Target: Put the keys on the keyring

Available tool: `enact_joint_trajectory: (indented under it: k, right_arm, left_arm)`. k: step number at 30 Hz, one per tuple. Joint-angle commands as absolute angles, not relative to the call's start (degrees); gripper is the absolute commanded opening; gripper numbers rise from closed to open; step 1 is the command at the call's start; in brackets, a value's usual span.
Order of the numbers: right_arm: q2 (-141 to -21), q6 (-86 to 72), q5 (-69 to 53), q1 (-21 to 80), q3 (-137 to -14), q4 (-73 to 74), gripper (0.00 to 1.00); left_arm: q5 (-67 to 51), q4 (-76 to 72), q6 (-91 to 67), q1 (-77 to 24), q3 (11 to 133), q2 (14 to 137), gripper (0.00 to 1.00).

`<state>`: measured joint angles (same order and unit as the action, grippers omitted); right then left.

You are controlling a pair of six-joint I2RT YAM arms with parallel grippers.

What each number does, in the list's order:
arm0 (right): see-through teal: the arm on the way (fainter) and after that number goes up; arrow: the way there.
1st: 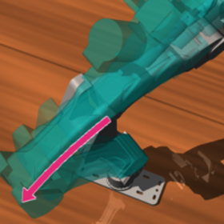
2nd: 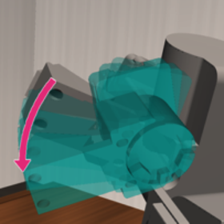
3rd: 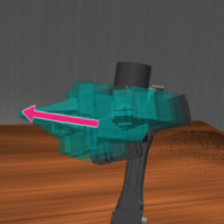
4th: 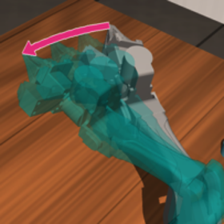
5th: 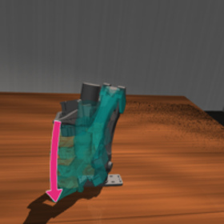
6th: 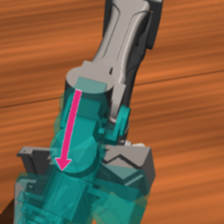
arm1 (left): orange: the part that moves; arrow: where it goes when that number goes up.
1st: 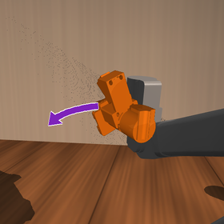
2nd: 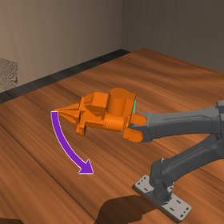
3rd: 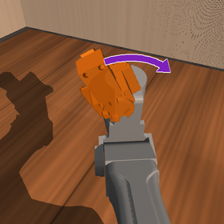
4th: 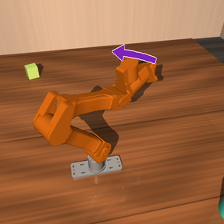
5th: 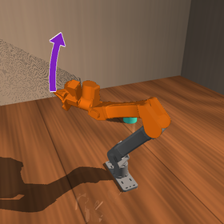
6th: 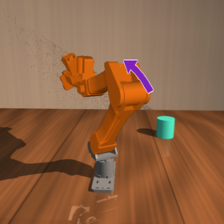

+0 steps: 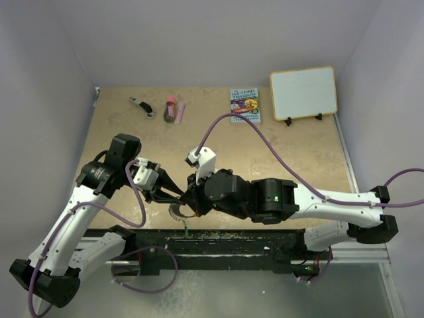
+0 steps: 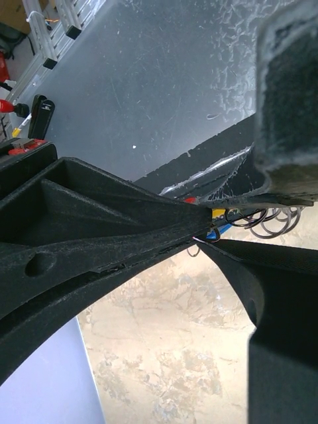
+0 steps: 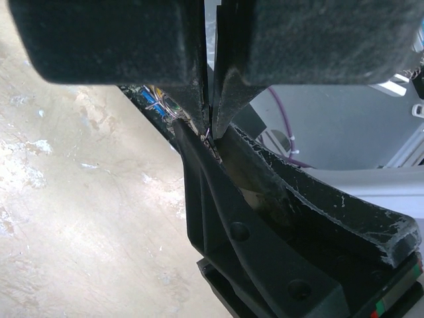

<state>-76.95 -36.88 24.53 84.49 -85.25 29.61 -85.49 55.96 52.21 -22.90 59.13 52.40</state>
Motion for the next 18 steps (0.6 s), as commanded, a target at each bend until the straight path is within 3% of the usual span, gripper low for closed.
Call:
enact_joint_trajectory:
  k: [1,9,18]
  right_arm:
    - [-74.6,-36.8,26.2,84.7,-83.7,24.7,0.0]
    - [-73.0,-37.6,26.7,84.7,-82.0,23.0,0.0]
    - [-71.0,-38.6,27.3,84.8,-79.4,21.0,0.0]
  left_arm:
    - [-93.3,54.0,50.1,-23.1,61.4,52.1,0.17]
    - [-91.7,52.1,45.7,-23.1,61.9,52.0,0.04]
    - [-89.7,50.5,43.5,-23.1,62.9,51.3,0.04]
